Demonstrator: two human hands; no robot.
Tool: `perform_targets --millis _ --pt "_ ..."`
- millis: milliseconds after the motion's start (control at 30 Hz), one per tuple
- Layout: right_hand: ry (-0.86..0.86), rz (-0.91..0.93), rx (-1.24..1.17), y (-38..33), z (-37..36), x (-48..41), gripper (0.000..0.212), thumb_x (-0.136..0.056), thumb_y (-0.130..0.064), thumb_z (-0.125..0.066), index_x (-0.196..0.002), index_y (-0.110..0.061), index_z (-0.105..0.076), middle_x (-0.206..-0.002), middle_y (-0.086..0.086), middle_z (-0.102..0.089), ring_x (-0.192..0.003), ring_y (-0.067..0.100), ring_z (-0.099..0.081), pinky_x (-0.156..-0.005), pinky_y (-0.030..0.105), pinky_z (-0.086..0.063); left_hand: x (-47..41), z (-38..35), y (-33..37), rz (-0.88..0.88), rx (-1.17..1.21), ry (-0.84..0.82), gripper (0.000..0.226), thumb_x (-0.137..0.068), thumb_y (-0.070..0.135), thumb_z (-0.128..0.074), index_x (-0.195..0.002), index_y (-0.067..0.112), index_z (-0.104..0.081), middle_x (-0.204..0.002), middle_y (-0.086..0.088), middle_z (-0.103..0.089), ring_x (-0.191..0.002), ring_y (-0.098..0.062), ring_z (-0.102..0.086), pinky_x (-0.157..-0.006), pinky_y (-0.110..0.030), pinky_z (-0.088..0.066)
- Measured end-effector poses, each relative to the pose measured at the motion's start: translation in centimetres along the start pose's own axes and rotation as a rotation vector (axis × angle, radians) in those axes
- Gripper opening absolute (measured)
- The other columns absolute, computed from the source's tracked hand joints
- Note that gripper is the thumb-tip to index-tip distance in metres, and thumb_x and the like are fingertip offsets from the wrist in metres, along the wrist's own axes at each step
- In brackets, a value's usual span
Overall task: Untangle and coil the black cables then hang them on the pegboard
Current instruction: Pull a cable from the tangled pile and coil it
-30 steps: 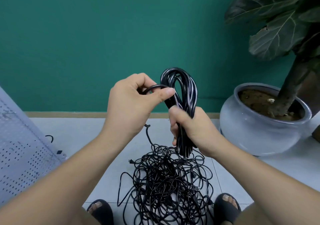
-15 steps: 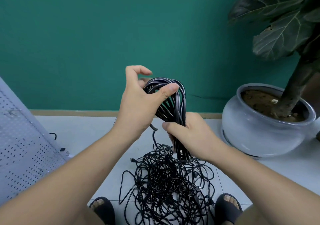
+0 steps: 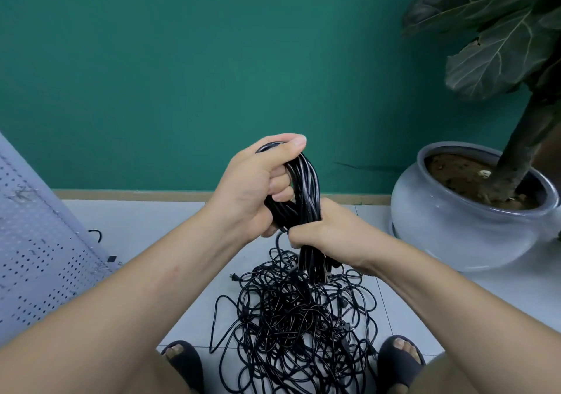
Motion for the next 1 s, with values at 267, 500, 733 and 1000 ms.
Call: perform_targets --millis 267,500,733,1000 --pt "0.092 0.022 0.058 -0.1 0.4 -0.6 0.034 -0.069 -0.032 -0.058 -0.087 -0.005 -0.067 -0.080 0.009 -0.064 -0.067 0.012 -0.049 -0.064 0.032 -0.040 -0.8 -0.3 1.5 -0.140 -0.163 0.017 0.022 -0.099 0.020 -0.077 -0.103 0.014 -0.056 -0.063 0.006 -0.025 -0.048 -0.013 -0.018 -0.044 -0.026 -0.024" --pt "0.083 0.100 0.001 0.6 0.6 -0.8 0.016 -0.074 -0.020 -0.058 -0.073 -0.005 -0.053 -0.066 0.000 -0.057 -0.071 0.021 -0.065 -0.094 0.070 -0.054 -0.4 -1.4 1.8 -0.211 -0.174 -0.036 0.024 -0.102 0.022 -0.074 -0.106 0.014 -0.051 -0.061 0.008 -0.030 -0.047 -0.012 -0.021 -0.044 -0.025 -0.027" --pt "0.168 0.059 -0.037 1.3 2.5 -0.4 0.021 -0.071 -0.016 -0.058 -0.078 0.002 -0.049 -0.072 0.008 -0.045 -0.062 0.012 -0.056 -0.084 0.069 -0.055 -0.8 -1.2 0.6 -0.218 -0.223 -0.058 0.051 -0.110 0.059 -0.045 -0.132 0.014 -0.053 -0.092 -0.004 -0.064 -0.082 -0.018 -0.060 -0.083 -0.039 -0.054" --pt "0.324 0.150 -0.290 0.6 5.5 0.0 0.020 -0.069 -0.005 -0.056 -0.079 0.010 -0.046 -0.068 0.018 -0.043 -0.071 0.032 -0.048 -0.076 0.048 -0.049 -1.2 1.4 -6.8 0.011 -0.828 -0.324 0.037 -0.093 0.010 -0.053 -0.123 0.028 -0.064 -0.124 0.005 -0.075 -0.124 -0.016 -0.066 -0.109 -0.041 -0.050"
Point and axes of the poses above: each hand's wrist, its own x-axis away from the middle knuckle, its own z-axis out of the back of the hand, y = z × x, the point moved 5 cm from there along -x, towards the middle knuckle
